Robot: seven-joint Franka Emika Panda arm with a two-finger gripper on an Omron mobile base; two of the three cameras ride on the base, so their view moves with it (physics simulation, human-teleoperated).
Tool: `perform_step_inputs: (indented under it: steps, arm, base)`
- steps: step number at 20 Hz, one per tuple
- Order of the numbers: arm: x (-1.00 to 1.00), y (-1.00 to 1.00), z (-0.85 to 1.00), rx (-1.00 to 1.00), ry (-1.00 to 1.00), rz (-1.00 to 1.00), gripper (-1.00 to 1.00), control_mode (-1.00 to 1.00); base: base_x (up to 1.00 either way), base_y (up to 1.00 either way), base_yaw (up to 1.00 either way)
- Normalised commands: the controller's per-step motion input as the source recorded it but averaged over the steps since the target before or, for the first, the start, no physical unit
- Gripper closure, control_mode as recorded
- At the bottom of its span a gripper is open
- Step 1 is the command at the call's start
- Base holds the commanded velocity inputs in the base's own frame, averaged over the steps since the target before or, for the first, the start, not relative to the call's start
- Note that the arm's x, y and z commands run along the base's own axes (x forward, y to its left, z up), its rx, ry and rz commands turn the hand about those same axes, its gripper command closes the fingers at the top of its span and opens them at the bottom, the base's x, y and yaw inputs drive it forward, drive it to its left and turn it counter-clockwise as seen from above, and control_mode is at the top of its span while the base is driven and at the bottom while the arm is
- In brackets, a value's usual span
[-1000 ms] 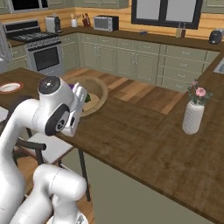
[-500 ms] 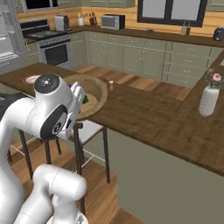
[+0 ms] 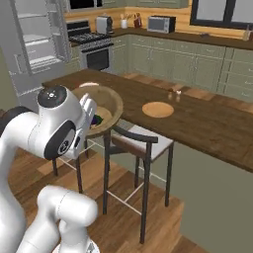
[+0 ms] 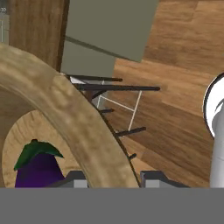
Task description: Pick the chicken drumstick and eggplant from their plates and place them in the bowl. Then put the bowl in the fridge.
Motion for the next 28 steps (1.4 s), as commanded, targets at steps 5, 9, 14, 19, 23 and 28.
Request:
perform_step_inputs:
  steps: [5, 9, 14, 19, 23, 28]
  arm:
    - [0.0, 0.0, 0.0, 0.0, 0.0, 0.0, 1.0, 1.0]
    - [0.0, 0.0, 0.0, 0.0, 0.0, 0.0, 1.0, 1.0]
    - [0.0, 0.0, 0.0, 0.0, 0.0, 0.0, 1.0, 1.0]
    - [0.0, 0.0, 0.0, 0.0, 0.0, 0.0, 1.0, 1.0]
    - [0.0, 0.0, 0.0, 0.0, 0.0, 0.0, 1.0, 1.0]
    - [0.0, 0.0, 0.0, 0.0, 0.0, 0.0, 1.0, 1.0]
  base:
    - [0.57, 1.0, 0.33]
    - [1.0, 1.0, 0.21]
    - [1.0, 1.0, 0.18]
    - [1.0, 1.0, 0.07]
    - [1.0, 1.0, 0.0]
    - [1.0, 0.96, -0.17]
